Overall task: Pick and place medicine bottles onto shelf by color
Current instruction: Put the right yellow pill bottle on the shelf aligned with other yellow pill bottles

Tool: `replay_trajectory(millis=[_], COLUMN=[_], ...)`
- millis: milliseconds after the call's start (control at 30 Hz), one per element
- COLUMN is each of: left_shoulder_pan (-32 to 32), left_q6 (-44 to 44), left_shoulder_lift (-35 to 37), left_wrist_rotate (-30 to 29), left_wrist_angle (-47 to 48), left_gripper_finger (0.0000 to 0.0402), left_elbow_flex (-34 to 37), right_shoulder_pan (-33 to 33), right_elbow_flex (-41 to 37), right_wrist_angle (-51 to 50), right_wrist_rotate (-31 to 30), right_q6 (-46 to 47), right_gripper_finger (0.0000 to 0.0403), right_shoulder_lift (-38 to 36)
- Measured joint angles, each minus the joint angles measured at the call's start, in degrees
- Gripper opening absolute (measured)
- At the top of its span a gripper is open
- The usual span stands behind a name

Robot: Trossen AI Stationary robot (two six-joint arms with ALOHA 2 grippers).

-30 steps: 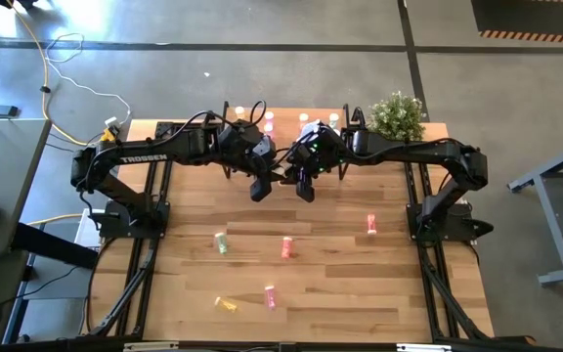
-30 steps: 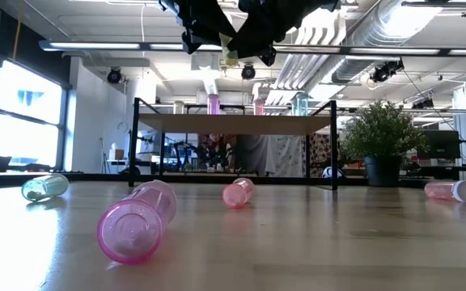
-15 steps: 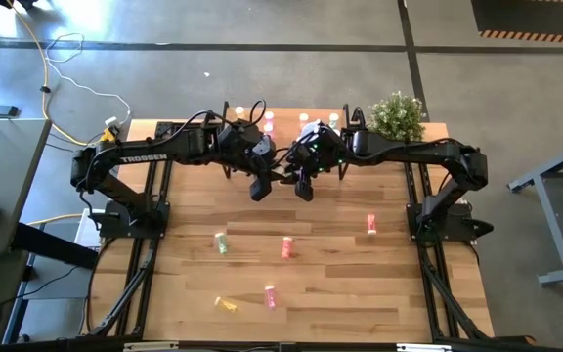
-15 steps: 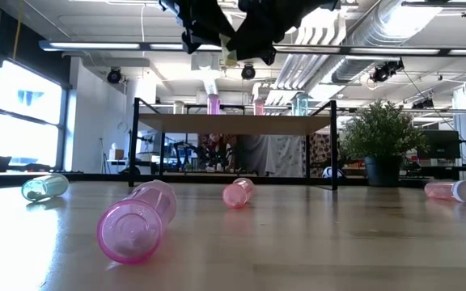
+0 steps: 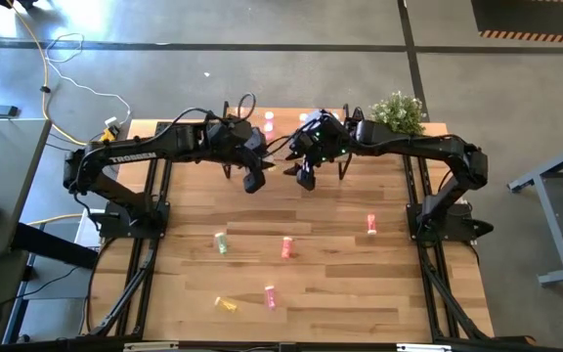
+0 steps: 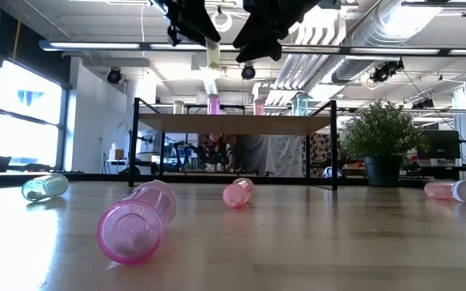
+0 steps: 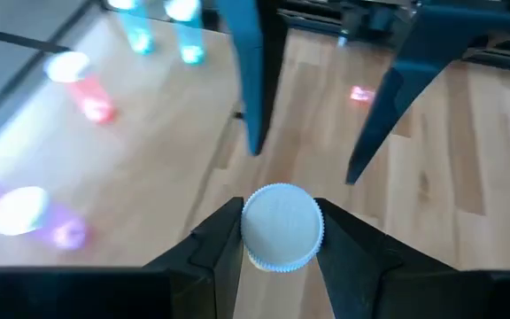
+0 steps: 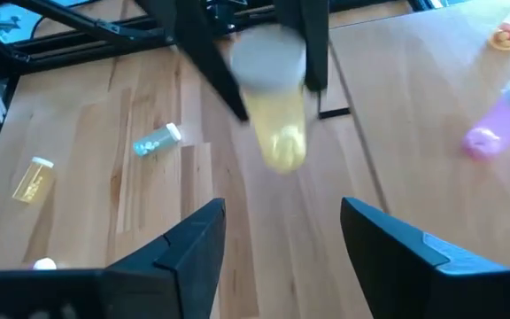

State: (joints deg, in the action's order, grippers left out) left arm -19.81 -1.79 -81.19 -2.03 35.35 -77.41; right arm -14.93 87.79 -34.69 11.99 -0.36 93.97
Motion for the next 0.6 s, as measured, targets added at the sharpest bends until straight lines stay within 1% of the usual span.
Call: replay_trajectory(millis=[267, 333, 467, 600], left_shoulder_pan=[-4.26, -5.51, -8.37, -11.6], left_q6=[-0.29, -1.49, -3.43, -1.87], left_shoulder_lift=[6.08, 8.15, 12.07, 13.22], left_wrist_rotate=[-3.57, -3.77, -3.87, -4.41], left_wrist_angle=[2.82, 1.41, -4.46, -7.39], left_gripper_finger=[0.0119, 0.0119, 0.0119, 0.0119], left_elbow_flex=[0.71, 3.53, 10.94, 14.94], right_shoulder_pan=[-2.11, -2.6, -3.7, -5.04], right_elbow_flex=[3.98, 5.14, 7.54, 10.22], right_wrist_angle=[-1.54, -2.0, -2.9, -3.86], right_wrist_rotate=[0.05, 0.05, 0.08, 0.06], right_q6=[-2.2, -2.63, -3.13, -3.14], right_gripper_finger=[0.0216, 0.0216, 0.0216, 0.0216], right_shoulder_lift=[0.0, 0.0, 0.0, 0.0])
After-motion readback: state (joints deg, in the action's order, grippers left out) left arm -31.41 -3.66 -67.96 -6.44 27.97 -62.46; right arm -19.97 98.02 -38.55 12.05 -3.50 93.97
